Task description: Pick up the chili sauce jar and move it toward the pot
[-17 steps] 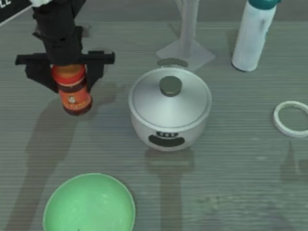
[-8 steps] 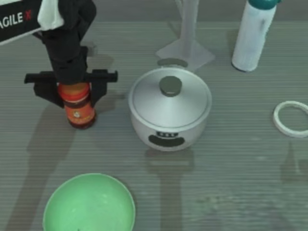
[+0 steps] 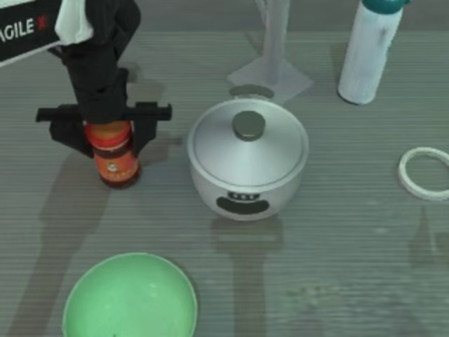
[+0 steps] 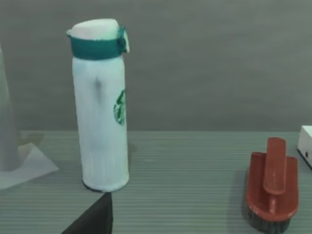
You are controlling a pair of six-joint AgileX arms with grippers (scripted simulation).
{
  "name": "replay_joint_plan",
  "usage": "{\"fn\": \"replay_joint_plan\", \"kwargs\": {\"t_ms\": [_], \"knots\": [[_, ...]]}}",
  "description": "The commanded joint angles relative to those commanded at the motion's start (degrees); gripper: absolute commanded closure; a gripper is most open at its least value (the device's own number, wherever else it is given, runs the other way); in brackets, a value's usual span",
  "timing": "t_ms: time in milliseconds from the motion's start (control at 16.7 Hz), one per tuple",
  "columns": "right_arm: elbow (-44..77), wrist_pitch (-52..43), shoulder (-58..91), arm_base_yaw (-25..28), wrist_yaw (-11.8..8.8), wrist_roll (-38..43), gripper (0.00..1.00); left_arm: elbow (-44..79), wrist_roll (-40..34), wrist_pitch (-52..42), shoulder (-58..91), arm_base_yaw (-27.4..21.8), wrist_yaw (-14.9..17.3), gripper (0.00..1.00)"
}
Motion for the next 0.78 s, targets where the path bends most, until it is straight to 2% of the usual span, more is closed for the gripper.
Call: {"fn": "replay_joint_plan", "kwargs": {"t_ms": [480,780], "knots": [[0.0,0.0,0.0,0.0,0.0,0.0,0.0,0.0,0.0,0.0,0.0,0.0,0.0,0.02],[0.0,0.0,0.0,0.0,0.0,0.0,0.0,0.0,0.0,0.0,0.0,0.0,0.0,0.0]]}}
